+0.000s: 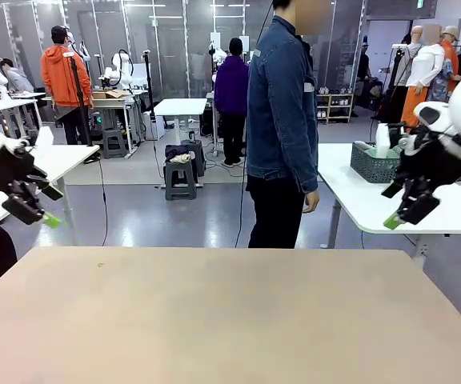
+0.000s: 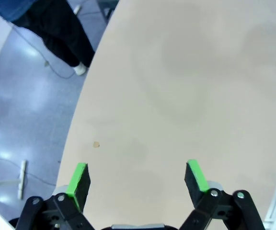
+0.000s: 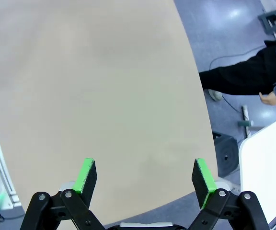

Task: Fold the towels and place them in the basket.
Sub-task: When a person lays out a Towel with hook on the table, fold it in half twice.

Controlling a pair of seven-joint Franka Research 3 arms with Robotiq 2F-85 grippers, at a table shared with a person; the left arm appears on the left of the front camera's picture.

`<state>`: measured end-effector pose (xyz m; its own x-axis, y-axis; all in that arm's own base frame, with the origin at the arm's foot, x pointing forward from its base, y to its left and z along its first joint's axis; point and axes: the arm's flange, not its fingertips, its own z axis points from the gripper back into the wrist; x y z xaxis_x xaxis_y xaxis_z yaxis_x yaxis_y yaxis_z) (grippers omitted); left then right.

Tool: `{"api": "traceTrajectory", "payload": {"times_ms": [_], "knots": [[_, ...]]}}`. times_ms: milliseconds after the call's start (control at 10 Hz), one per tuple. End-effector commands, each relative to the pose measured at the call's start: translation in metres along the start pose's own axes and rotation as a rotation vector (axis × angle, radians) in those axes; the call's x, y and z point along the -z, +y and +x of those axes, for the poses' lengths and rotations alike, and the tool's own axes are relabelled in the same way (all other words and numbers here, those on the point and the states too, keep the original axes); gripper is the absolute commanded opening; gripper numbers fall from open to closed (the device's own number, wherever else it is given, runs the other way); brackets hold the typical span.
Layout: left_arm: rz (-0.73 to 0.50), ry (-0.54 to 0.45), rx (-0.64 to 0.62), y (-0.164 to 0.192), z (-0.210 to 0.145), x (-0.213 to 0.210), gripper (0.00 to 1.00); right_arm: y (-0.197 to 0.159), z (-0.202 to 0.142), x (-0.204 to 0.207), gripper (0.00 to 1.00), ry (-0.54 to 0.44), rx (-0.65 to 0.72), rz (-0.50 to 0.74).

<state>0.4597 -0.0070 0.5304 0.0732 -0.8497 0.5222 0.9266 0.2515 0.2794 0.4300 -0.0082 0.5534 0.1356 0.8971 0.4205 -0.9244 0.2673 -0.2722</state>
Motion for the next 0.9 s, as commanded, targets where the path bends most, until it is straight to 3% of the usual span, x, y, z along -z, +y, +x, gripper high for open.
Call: {"api": "traceTrajectory", "payload": {"times_ms": [0, 200, 800], "knots": [[-0.095, -0.050, 0.067, 0.010, -0.014, -0.003, 1.00, -0.001, -0.008, -0.005, 1.00, -0.019, -0.060, 0.044], [-0.096, -0.064, 0.020, 0.010, -0.015, 0.000, 1.00, -0.002, -0.003, 0.006, 1.00, -0.020, -0.047, 0.028], [-0.066, -0.053, 0.062, 0.001, -0.017, -0.006, 1.00, 0.000, -0.008, -0.008, 1.00, -0.015, -0.049, 0.034]]}}
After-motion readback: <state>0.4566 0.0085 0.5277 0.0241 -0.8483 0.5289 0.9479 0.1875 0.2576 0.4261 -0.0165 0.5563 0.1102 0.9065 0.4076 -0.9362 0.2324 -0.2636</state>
